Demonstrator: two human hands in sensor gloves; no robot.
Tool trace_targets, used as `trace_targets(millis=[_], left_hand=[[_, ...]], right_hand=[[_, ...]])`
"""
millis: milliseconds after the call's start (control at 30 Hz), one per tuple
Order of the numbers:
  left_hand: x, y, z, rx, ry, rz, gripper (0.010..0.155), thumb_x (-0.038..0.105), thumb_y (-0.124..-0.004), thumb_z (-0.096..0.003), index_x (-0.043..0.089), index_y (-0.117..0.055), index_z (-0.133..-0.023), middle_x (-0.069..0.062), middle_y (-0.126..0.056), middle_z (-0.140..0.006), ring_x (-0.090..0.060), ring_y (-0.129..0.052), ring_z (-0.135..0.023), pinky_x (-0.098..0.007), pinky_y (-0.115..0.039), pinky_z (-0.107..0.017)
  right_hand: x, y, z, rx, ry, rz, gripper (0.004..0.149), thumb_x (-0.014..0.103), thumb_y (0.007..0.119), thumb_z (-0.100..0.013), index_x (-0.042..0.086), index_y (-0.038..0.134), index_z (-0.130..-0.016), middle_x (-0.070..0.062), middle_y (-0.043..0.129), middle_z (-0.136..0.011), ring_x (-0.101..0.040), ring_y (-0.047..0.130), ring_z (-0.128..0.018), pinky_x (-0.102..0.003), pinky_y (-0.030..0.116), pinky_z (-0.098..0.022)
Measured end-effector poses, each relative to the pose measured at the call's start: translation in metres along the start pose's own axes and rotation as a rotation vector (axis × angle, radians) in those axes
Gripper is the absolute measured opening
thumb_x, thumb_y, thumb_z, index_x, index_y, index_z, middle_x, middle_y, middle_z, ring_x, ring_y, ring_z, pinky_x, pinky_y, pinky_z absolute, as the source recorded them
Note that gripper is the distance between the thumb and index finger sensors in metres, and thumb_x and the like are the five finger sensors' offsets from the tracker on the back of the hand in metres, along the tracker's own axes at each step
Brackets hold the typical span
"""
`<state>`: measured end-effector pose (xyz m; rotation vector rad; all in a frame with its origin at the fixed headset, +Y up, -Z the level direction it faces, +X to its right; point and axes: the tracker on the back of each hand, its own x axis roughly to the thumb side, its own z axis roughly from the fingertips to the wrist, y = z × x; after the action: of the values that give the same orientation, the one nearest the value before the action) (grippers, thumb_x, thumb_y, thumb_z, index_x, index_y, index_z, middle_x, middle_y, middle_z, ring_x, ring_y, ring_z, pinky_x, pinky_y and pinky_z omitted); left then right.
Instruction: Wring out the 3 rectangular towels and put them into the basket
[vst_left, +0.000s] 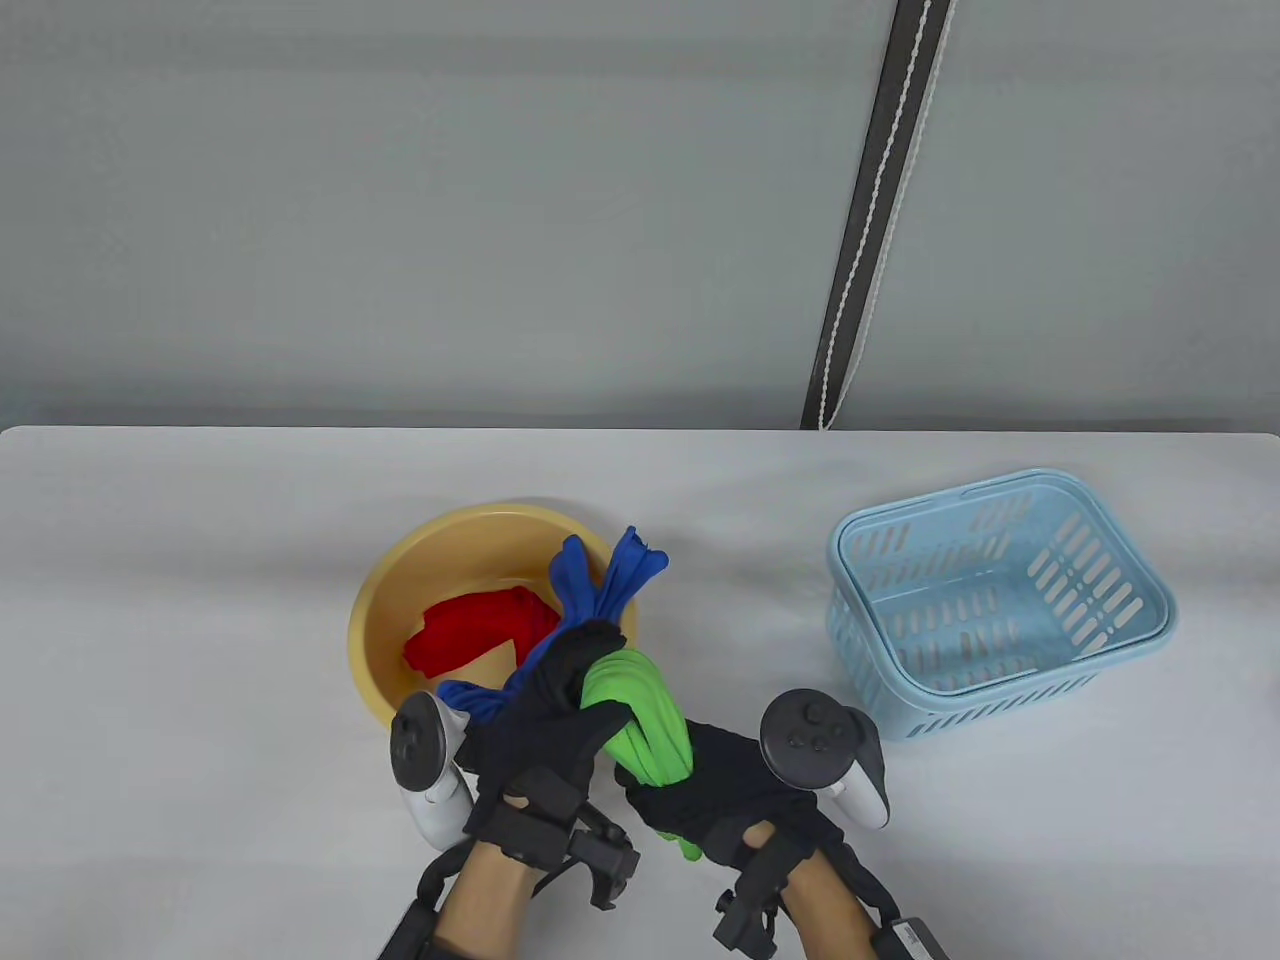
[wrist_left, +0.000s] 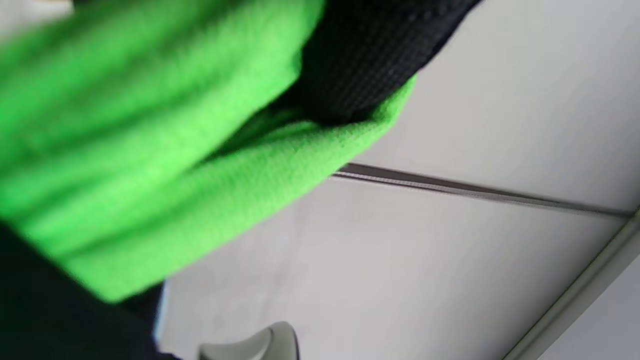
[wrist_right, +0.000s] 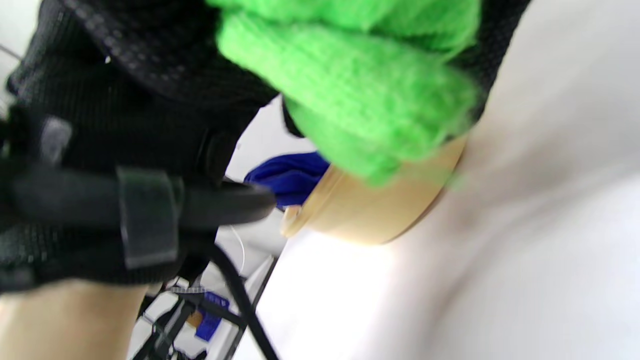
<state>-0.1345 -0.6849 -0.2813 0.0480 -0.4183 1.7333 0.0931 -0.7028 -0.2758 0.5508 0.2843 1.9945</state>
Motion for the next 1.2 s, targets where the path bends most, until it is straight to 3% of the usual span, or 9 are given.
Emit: trace_targets(millis=[200,333,500,633,833,900,967,1100,1200], left_hand=[[0.011,0.013,0.001,0.029,-0.048,-0.165,0.059,0.033,-0.096,-0.0486,0.023,-0.073,-0.102,-0.011,-0.094,-0.086,-0.036,-0.099,-0.069,-0.055,-0.085,-0.054],[0.019,0.018,0.003,0.044,-0.053,-0.349,0.060,0.035,-0.096,-0.0483,0.023,-0.072,-0.102,-0.010,-0.094,-0.087,-0.036,-0.099,-0.070,-0.057,-0.083,-0.055],[0.029,0.003,0.012,0.017,-0.162,-0.763,0.062,0.037,-0.091,-0.0506,0.022,-0.067,-0.106,-0.015,-0.087,-0.098,-0.040,-0.093,-0.077,-0.060,-0.079,-0.058],[0.040,-0.018,0.021,-0.158,-0.328,-1.178,0.080,0.042,-0.088,-0.0509,0.024,-0.044,-0.115,-0.017,-0.049,-0.121,-0.047,-0.064,-0.103,-0.068,-0.061,-0.070],[0.027,-0.066,0.037,-0.455,-0.533,-1.794,0.106,0.052,-0.094,-0.0428,0.029,-0.020,-0.116,-0.012,-0.023,-0.125,-0.044,-0.036,-0.113,-0.071,-0.044,-0.077],[0.018,-0.074,0.039,-0.491,-0.561,-1.926,0.109,0.055,-0.094,-0.0412,0.030,-0.019,-0.116,-0.011,-0.028,-0.125,-0.044,-0.038,-0.113,-0.072,-0.045,-0.076],[0.013,-0.076,0.038,-0.459,-0.584,-1.932,0.107,0.053,-0.096,-0.0405,0.028,-0.025,-0.116,-0.008,-0.052,-0.121,-0.042,-0.055,-0.111,-0.071,-0.052,-0.075],[0.013,-0.072,0.034,-0.378,-0.589,-1.840,0.082,0.048,-0.098,-0.0424,0.030,-0.053,-0.108,-0.003,-0.089,-0.092,-0.032,-0.094,-0.084,-0.063,-0.073,-0.067],[0.009,-0.065,0.030,-0.349,-0.533,-1.830,0.068,0.052,-0.095,-0.0431,0.031,-0.064,-0.100,-0.001,-0.096,-0.079,-0.029,-0.101,-0.069,-0.060,-0.080,-0.061]], right_hand=[[0.003,-0.008,0.003,0.036,-0.022,0.027,0.060,0.032,0.091,-0.052,0.015,0.062,-0.102,-0.011,0.094,-0.069,-0.024,0.102,-0.043,-0.050,0.088,-0.038],[0.008,-0.011,0.002,0.036,-0.002,0.116,0.068,0.044,0.098,-0.047,0.013,0.069,-0.100,-0.006,0.094,-0.061,-0.022,0.100,-0.038,-0.049,0.087,-0.035],[0.009,-0.016,0.004,-0.110,0.080,0.324,0.047,0.038,0.096,-0.049,0.013,0.082,-0.086,-0.002,0.097,-0.049,-0.018,0.100,-0.027,-0.045,0.089,-0.026],[0.002,-0.024,0.003,-0.068,0.161,0.290,0.043,0.037,0.095,-0.051,0.011,0.084,-0.083,-0.002,0.098,-0.046,-0.018,0.100,-0.022,-0.045,0.089,-0.022],[-0.003,-0.019,-0.004,0.167,0.212,0.144,0.042,0.038,0.094,-0.052,0.010,0.084,-0.083,-0.002,0.098,-0.046,-0.017,0.100,-0.022,-0.044,0.089,-0.021],[-0.001,-0.013,-0.005,0.257,0.204,0.051,0.042,0.038,0.094,-0.053,0.009,0.084,-0.083,-0.002,0.098,-0.046,-0.017,0.100,-0.022,-0.044,0.089,-0.021],[0.000,-0.009,-0.006,0.315,0.193,0.001,0.042,0.038,0.094,-0.053,0.009,0.085,-0.082,-0.002,0.098,-0.045,-0.017,0.100,-0.021,-0.044,0.089,-0.020],[-0.003,-0.005,-0.007,0.390,0.212,-0.115,0.040,0.038,0.094,-0.053,0.009,0.087,-0.080,-0.003,0.098,-0.044,-0.017,0.100,-0.020,-0.043,0.089,-0.019],[-0.003,-0.002,-0.008,0.390,0.229,-0.101,0.042,0.038,0.093,-0.053,0.007,0.086,-0.081,-0.003,0.098,-0.044,-0.016,0.099,-0.020,-0.043,0.089,-0.019]])
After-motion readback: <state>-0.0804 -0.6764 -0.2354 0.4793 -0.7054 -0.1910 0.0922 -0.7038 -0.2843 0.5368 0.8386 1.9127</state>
